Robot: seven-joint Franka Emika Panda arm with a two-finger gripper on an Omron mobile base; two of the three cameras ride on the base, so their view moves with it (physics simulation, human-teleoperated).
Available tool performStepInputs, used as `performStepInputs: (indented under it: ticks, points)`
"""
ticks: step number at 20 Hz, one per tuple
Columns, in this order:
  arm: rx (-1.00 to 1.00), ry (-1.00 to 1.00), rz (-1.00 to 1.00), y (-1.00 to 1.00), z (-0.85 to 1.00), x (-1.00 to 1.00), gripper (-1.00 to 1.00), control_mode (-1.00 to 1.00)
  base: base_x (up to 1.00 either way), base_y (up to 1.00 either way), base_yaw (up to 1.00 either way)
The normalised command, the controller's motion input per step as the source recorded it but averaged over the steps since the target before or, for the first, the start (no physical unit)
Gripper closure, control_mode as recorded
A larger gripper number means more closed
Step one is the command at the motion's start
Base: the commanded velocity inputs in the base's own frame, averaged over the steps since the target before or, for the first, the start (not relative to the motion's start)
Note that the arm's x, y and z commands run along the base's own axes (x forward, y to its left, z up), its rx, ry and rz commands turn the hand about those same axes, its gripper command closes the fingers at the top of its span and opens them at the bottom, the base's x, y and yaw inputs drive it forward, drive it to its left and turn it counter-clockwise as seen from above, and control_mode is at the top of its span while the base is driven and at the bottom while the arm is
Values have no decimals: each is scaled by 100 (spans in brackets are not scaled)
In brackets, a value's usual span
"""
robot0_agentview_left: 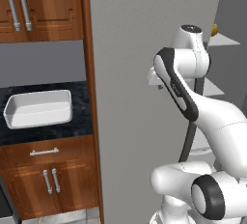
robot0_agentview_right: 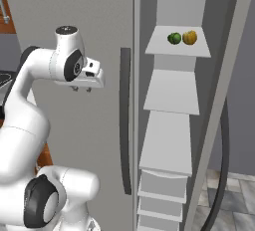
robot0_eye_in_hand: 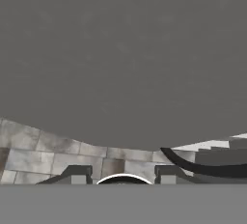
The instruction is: Take the squash and avocado out of the freezer and place them in the tupperware container on the counter. Then put the tupperware containing the vegetables back in the freezer.
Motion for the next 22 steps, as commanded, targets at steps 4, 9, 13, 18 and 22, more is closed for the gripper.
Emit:
performStepInputs:
  ticks: [4, 9, 13, 18, 22]
  points:
    - [0, -11, 0, 0, 0, -18, -100, -100, 0, 0, 0]
    - [-1, -38, 1, 10, 15, -65, -100, -100, 0, 0, 0]
    - [0, -26, 0, 0, 20, -66, -100, -100, 0, 0, 0]
    - [0, -9, 0, 0, 11, -51, -100, -100, 0, 0, 0]
    - [0, -3, 0, 0, 2, -41, -100, -100, 0, 0, 0]
